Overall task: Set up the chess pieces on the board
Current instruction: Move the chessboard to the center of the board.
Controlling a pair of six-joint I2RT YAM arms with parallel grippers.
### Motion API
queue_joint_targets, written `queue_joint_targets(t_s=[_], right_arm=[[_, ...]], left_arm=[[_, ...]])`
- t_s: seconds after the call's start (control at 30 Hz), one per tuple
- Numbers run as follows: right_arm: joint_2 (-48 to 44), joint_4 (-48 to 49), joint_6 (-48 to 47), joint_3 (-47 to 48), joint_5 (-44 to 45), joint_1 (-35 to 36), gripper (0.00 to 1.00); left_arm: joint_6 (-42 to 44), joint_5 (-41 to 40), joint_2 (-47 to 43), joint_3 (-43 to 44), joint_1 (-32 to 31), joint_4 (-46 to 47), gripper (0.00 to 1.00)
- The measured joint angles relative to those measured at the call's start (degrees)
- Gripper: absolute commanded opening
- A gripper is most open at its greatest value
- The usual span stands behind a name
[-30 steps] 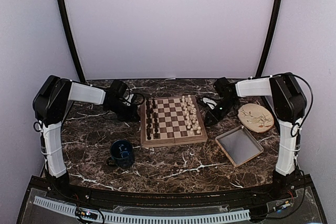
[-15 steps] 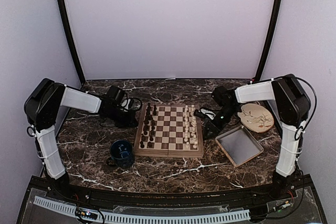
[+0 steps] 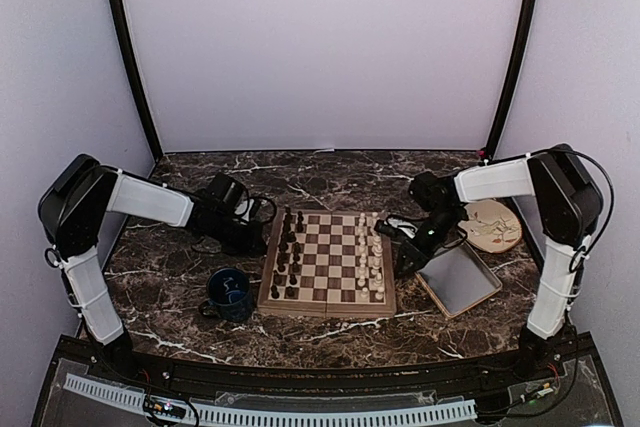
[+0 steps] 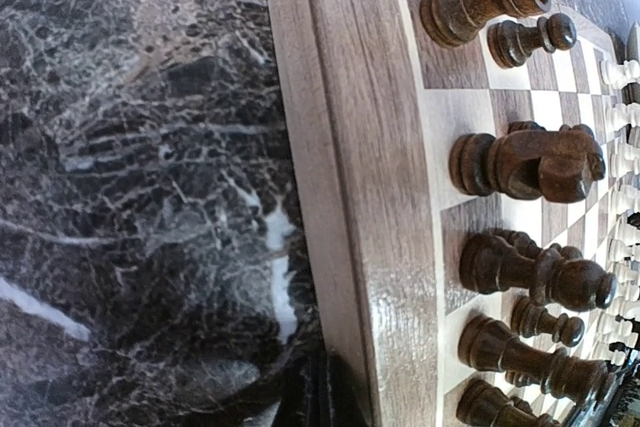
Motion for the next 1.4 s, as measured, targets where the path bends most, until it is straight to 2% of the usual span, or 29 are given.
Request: queue_joint_targets(t_s=[0.17,0.3,0.47,0.6,0.8,1.03,1.4], right_arm=[[-3.43,0.33,-0.02,0.22,0.87,-0.74,0.25],[-6.36,-0.02,0.00,2.99,3.61,-2.36,0.28],[-7.69,-0.37,-0.42,10.19,7.76,-4.22,0.33],[-6.82,-0.81,-2.16,19.08,8.57,-2.84,0.33],[-0.07,-0.17,-5.86,32.30,10.29,5.73,0.32],[13.66,-0.61,-8.76,42.91,12.52,14.51,0.31],[22.80,-2.38,-9.22,51.23,13.79,18.43,0.31]], left_arm=[[0.31,-0.98,-1.07,-0.02,-1.03,-1.90,0.02],[2.19,-2.34,-1.81,3.06,-1.14,-6.25,0.09],[6.19,-2.69,-1.84,10.93,1.73,-10.73,0.22],[10.49,-2.84,-1.84,19.26,5.25,-13.97,0.27],[15.37,-0.04,-1.84,25.18,10.08,-14.53,0.27],[14.51,9.62,-1.86,19.26,17.73,-11.93,0.30],[13.03,14.58,-5.77,18.95,19.58,-10.38,0.31]])
